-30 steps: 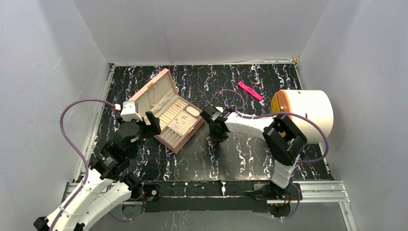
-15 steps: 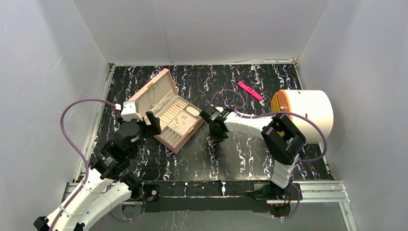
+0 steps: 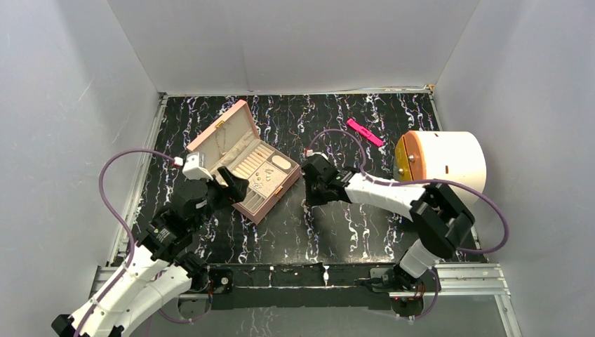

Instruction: Organize the mixed jewelry

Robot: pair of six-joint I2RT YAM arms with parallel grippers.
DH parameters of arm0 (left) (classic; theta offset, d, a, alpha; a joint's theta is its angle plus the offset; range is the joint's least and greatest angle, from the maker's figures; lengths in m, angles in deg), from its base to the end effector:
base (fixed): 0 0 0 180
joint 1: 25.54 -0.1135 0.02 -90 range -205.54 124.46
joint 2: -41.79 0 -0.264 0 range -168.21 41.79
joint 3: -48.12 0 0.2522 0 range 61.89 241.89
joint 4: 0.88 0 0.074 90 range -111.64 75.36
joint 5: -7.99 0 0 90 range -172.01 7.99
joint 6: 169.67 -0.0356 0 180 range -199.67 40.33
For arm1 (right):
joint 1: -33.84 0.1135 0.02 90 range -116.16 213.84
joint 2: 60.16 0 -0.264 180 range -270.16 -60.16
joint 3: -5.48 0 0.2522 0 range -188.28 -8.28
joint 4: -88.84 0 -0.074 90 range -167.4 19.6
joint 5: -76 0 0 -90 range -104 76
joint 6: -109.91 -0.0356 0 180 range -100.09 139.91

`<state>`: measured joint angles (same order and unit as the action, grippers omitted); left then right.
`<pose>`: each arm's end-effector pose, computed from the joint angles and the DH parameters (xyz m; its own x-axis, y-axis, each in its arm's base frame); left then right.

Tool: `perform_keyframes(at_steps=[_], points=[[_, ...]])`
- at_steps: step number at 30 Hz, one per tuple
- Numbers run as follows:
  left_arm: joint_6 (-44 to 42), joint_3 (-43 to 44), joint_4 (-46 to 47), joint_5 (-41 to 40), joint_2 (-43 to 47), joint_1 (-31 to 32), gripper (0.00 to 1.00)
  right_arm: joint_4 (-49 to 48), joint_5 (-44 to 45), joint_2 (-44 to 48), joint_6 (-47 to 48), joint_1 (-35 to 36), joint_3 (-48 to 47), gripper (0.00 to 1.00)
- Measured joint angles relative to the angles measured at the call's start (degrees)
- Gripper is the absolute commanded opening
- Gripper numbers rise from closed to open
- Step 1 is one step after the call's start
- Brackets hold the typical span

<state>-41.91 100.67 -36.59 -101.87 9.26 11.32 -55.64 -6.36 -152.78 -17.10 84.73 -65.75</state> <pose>0.1176 -0.0730 0.3127 -0.3563 -0.4527 -0.8174 0.1067 0.8494 -0.5169 0.2097 0.2504 0.1937 -0.8574 -0.1089 -0.5030 -0.2594 0.9355 0.2397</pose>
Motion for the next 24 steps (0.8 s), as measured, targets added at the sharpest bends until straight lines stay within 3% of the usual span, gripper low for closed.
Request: perform_keyframes(at_steps=[6, 11, 15, 24], points=[[12.04, -3.80, 3.04, 9.11, -1.16, 0.00, 0.66, -8.96, -3.89, 5.55, 2.08, 2.56, 2.78, 0.09], [21.22, -13.16, 14.08, 20.44, -5.57, 0.00, 0.56, -14.71, -6.36, 6.10, 3.04, 6.27, 2.93, 0.09], [24.11, -16.55, 19.06, 24.61, -8.90, 0.00, 0.50, -17.22, -9.09, 6.10, 2.84, 7.87, 2.93, 0.09], [24.35, -18.82, 27.39, 25.81, -7.63, 0.00, 0.35, -20.68, -11.72, 6.10, 2.25, 8.50, 2.95, 0.09]])
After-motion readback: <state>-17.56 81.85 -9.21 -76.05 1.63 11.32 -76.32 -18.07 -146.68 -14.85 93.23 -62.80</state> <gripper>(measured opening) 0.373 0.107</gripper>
